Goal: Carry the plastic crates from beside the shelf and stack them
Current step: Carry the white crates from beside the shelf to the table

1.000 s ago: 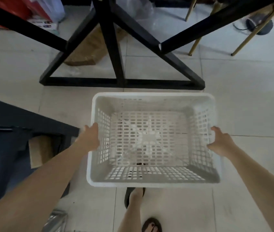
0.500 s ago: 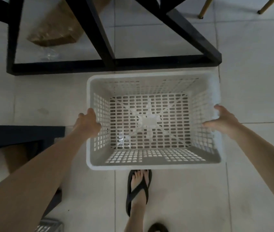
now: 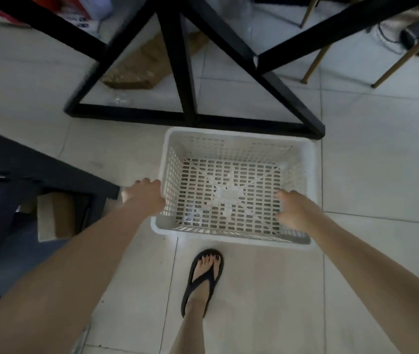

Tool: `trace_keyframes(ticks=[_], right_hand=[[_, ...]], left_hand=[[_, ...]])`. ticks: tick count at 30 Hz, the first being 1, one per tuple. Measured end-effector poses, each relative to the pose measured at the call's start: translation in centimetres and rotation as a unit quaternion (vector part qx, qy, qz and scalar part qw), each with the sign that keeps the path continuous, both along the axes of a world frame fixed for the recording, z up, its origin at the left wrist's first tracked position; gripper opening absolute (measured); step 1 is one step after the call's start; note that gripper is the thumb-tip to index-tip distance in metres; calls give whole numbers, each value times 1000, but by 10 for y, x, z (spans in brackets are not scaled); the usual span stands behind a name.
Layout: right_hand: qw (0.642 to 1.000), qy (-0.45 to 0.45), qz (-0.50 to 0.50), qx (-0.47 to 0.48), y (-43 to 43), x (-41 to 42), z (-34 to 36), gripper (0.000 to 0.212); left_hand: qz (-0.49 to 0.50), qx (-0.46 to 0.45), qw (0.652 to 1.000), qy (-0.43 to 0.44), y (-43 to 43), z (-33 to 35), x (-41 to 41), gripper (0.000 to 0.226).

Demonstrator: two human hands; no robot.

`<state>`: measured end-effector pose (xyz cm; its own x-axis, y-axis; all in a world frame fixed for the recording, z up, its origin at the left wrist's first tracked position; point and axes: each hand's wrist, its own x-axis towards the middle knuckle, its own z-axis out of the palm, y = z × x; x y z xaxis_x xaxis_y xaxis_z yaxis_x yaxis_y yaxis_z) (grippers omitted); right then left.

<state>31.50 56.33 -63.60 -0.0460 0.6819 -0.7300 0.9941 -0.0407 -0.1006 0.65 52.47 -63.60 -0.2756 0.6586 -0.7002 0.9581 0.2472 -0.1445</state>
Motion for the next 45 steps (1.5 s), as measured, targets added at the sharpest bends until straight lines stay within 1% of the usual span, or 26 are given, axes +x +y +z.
trace_keyframes(ticks=[3,5,7,9,12,14,17,20,23,25,28,30,34,36,39,42,45], right_hand=[[998,32,43,25,-27,-33,45,48],[994,47,95,36,-54,-60,78,52],[986,68,145,46,-85,-93,107,51],[978,84,184,53,-125,-127,132,46],[961,106,248,63,-194,-183,158,40],[947,111,297,54,-245,-222,171,37],[928,114,355,16,-326,-281,179,34],[912,123,390,-5,-411,-330,179,27],[904,112,414,-1,-486,-370,171,31],[907,104,407,-13,-533,-394,164,31],[919,82,384,-37,-602,-419,152,34],[928,69,364,-36,-640,-432,143,36],[939,52,338,-34,-680,-461,129,34],[946,53,319,-24,-690,-471,122,32],[954,47,294,-32,-700,-488,115,35],[968,35,244,-45,-706,-507,107,38],[979,31,197,-50,-708,-533,98,39]], left_hand=[[16,25,999,14,-44,41,-6,38],[51,47,998,5,-89,71,-15,41],[90,75,993,-14,-141,96,-27,45],[117,84,988,-47,-198,124,-39,46],[157,104,978,-88,-287,159,-61,38],[167,119,975,-79,-348,180,-77,32],[165,110,979,-42,-440,196,-101,31],[206,120,970,-40,-531,195,-132,33],[251,141,957,-48,-617,187,-167,32],[262,145,953,-53,-671,182,-187,32],[274,125,951,-65,-753,173,-216,33],[274,110,954,-60,-800,164,-244,34],[299,111,946,-50,-866,160,-308,38],[301,109,946,-49,-882,156,-332,39],[289,96,951,-59,-891,149,-367,38],[271,88,956,-71,-881,144,-404,42],[240,67,965,-79,-861,138,-447,41]])
